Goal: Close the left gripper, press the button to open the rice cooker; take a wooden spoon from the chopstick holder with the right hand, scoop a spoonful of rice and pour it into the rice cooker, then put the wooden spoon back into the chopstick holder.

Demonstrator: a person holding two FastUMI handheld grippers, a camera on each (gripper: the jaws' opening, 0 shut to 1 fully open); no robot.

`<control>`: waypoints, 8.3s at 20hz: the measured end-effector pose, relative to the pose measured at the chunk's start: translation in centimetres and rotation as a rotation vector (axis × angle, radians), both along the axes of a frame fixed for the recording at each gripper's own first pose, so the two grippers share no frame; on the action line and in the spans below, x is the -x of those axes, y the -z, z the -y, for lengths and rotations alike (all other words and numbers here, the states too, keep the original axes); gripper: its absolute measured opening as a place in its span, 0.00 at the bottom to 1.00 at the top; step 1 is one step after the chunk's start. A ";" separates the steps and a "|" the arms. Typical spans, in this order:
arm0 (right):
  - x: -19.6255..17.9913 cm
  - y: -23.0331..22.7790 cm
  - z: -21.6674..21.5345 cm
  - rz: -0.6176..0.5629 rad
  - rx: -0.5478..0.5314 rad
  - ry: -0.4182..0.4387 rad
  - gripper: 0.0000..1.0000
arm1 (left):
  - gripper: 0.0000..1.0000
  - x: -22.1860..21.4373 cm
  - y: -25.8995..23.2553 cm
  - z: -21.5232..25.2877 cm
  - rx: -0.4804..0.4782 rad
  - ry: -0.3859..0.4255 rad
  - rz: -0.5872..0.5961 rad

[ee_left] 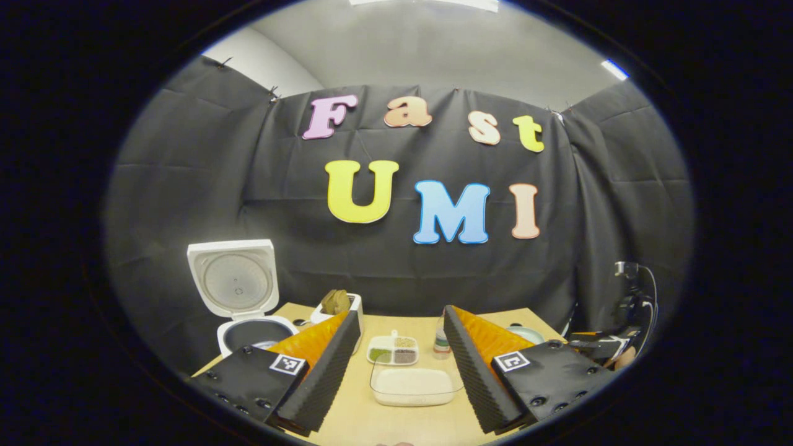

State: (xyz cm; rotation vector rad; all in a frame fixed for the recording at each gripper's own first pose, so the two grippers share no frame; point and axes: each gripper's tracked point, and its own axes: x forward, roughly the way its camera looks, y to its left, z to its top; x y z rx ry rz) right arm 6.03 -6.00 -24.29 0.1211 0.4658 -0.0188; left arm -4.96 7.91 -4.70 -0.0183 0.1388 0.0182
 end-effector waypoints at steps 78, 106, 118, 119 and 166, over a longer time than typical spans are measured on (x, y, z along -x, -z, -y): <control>-8.1 -8.2 -21.5 0.077 -1.226 -0.033 0.06 | 0.95 1.0 4.7 -18.0 0.075 -0.046 0.030; -11.3 -13.9 -41.7 0.001 -1.129 -0.374 0.06 | 0.92 5.8 4.7 -21.6 0.000 -0.093 0.072; -14.1 -10.6 -54.1 -0.075 -0.921 -0.519 0.06 | 0.92 7.3 7.0 -24.5 0.007 -0.100 0.033; -14.1 -10.2 -55.2 -0.079 -0.888 -0.535 0.06 | 0.92 7.7 7.0 -24.6 0.006 -0.112 0.029; -5.0 -20.9 -38.7 0.090 -0.891 -0.485 0.06 | 0.92 4.6 6.3 -22.0 0.069 -0.060 0.014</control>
